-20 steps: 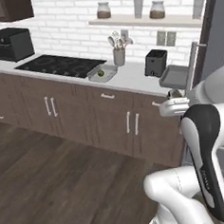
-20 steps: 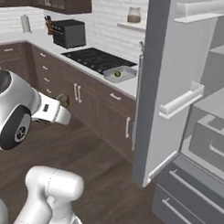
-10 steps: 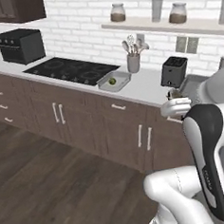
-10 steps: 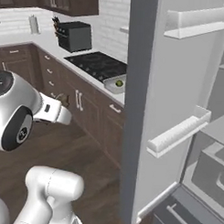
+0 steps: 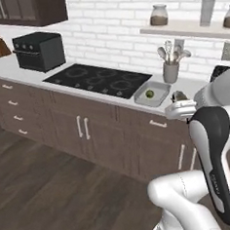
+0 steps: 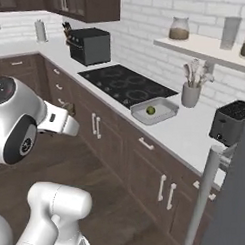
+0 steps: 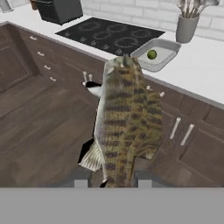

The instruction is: Place one lime and one fish in each tupperware on the nearby counter, to pack two identical lunches.

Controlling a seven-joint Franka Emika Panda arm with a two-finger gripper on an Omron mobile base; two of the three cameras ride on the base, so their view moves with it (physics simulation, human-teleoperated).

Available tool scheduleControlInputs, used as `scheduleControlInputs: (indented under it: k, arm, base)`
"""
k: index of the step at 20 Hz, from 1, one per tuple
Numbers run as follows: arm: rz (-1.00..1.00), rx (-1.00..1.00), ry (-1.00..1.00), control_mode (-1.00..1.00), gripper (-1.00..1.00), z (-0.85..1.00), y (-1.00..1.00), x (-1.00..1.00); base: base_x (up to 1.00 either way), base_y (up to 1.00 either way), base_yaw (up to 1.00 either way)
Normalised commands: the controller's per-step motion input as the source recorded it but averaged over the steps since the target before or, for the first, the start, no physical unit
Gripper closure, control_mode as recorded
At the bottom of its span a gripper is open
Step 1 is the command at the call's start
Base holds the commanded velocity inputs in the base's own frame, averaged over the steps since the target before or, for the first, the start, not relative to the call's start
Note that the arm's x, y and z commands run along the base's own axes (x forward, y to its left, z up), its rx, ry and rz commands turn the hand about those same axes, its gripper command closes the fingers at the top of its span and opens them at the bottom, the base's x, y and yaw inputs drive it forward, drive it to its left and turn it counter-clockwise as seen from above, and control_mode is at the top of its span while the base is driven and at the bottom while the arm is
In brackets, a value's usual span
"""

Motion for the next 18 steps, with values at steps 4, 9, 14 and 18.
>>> scheduleControlInputs:
  k: [4,9,14,18]
  arm:
    - [0.0,0.0,0.0,1.0,1.0,0.0,0.0,0.0]
    - [0.0,0.0,0.0,1.0,1.0,0.0,0.0,0.0]
    - [0.0,0.0,0.0,1.0,1.0,0.0,0.0,0.0]
    - [0.0,0.0,0.0,1.0,1.0,0.0,0.0,0.0]
  base:
    - [1.0,0.39,-0.08]
    - [1.0,0.33,-0.5]
    - [0.93,0.27,-0.67]
    - [0.79,0.28,-0.69]
